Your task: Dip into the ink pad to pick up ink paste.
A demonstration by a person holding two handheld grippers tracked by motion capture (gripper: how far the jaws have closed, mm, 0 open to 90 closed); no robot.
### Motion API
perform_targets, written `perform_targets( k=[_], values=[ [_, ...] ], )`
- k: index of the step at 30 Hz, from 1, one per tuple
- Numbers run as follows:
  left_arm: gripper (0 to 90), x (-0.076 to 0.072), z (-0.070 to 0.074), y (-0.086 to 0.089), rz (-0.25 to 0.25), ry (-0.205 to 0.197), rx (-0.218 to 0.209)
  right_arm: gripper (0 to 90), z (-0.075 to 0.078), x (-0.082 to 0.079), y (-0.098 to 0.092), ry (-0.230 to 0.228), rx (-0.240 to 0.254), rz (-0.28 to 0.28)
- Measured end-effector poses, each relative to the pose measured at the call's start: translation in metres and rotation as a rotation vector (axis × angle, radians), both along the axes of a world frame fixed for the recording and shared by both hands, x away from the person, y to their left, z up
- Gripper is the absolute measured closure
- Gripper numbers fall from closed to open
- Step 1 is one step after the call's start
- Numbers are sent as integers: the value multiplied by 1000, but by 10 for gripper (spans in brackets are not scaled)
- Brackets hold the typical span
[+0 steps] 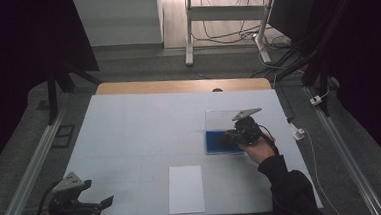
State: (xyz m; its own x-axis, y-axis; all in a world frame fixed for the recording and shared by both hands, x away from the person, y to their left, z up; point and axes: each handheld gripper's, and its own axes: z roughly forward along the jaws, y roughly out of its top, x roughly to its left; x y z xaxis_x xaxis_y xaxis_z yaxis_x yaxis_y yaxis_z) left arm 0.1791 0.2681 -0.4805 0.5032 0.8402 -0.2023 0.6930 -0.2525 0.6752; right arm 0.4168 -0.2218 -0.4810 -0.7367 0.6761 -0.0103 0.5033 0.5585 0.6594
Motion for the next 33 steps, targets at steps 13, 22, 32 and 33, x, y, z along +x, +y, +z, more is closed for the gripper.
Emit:
perform_targets(
  k=[13, 22, 32, 33],
  values=[
    [31, 1, 0, 0, 2, 5, 2, 809, -1, -7, 13, -49, -81, -1],
    [31, 1, 0, 0, 3, 7, 0, 810, -3, -2, 5, -10, -14, -23],
    [31, 1, 0, 0, 2, 6, 0, 807, -4, 1, -2, 9, 32, -21],
    [31, 1, 0, 0, 2, 6, -1, 807, -4, 1, -2, 10, 33, -22]
  ],
)
